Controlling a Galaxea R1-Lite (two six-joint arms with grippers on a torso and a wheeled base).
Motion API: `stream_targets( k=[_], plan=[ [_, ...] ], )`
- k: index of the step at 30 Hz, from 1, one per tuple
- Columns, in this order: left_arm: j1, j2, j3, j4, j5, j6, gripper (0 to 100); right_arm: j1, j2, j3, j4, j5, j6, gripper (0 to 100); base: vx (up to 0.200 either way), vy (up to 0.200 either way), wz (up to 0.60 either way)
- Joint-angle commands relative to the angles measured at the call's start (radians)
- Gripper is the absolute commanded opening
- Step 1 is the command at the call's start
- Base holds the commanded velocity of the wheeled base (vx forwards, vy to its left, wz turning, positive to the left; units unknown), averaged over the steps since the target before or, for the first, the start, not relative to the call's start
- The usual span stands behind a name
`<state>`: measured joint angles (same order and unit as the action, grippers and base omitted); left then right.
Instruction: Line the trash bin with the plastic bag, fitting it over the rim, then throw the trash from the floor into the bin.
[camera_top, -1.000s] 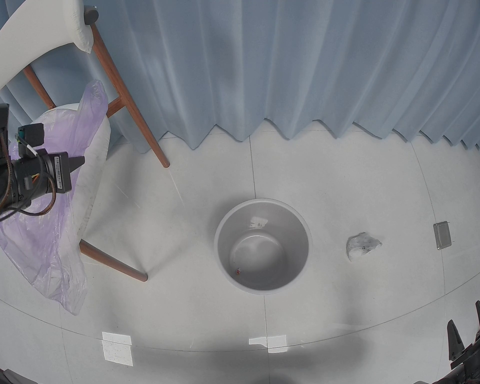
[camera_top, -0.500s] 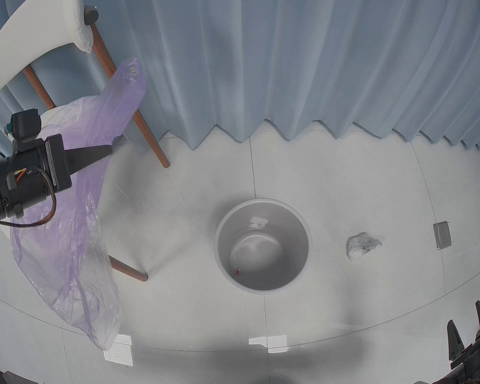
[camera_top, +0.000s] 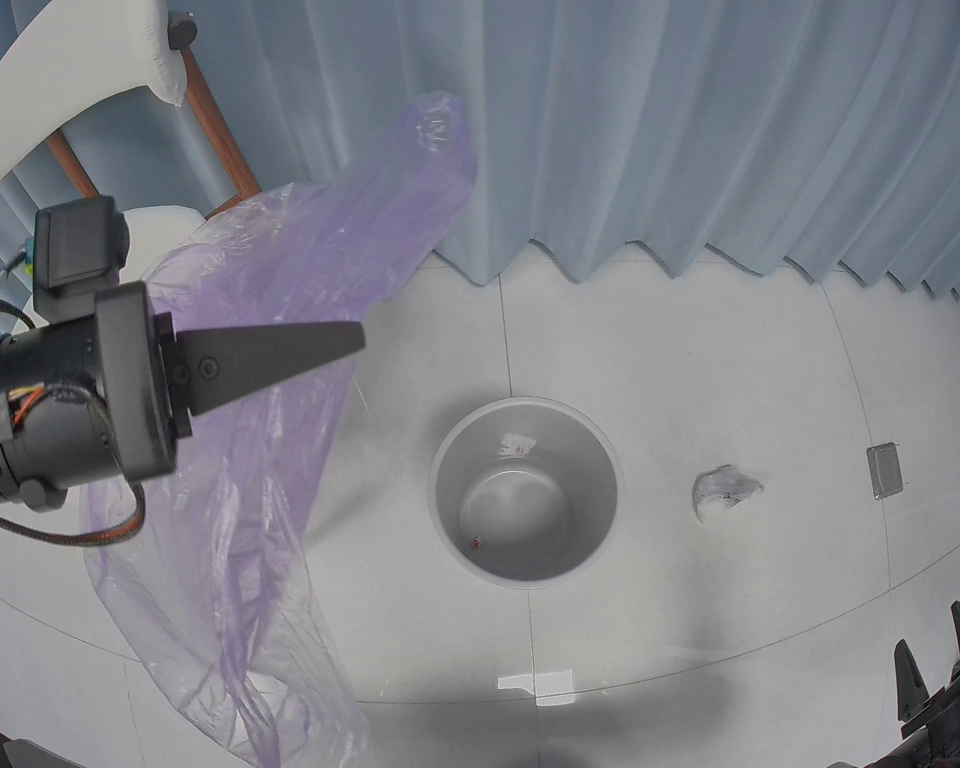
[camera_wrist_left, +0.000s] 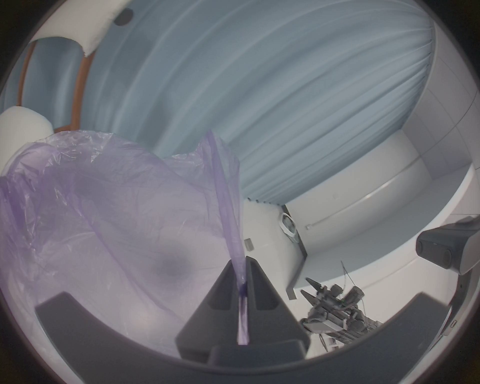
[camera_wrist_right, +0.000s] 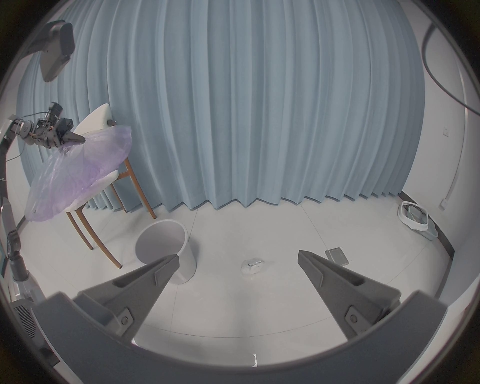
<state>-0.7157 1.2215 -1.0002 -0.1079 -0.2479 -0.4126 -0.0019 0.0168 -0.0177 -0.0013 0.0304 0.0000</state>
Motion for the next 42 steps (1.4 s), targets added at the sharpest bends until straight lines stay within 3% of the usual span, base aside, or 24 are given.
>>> stream_targets(
  k=[1,7,14,22,37,42],
  plan=[
    [-0.057,0.004,-0.001,-0.018,-0.001,-0.003,0,0.0,-0.017,0.018,0.0,0.0,0.0,100,0.0,0.0,0.0],
    [-0.057,0.02,-0.001,-0.102,0.001,-0.003,0,0.0,-0.017,0.018,0.0,0.0,-0.002,100,0.0,0.0,0.0],
    [-0.056,0.03,0.0,-0.108,-0.001,-0.005,0,0.0,-0.017,0.018,-0.002,0.0,-0.002,100,0.0,0.0,0.0],
    [-0.18,0.05,-0.043,-0.104,0.002,-0.014,0,0.0,-0.017,0.018,0.0,0.0,0.0,100,0.0,0.0,0.0],
    [-0.165,0.139,-0.017,-0.105,-0.002,-0.012,0,0.0,-0.017,0.018,-0.002,0.0,0.002,100,0.0,0.0,0.0],
    [-0.093,0.201,-0.023,-0.119,-0.07,-0.008,0,0.0,-0.017,0.018,-0.002,0.0,0.002,100,0.0,0.0,0.0]
  ],
)
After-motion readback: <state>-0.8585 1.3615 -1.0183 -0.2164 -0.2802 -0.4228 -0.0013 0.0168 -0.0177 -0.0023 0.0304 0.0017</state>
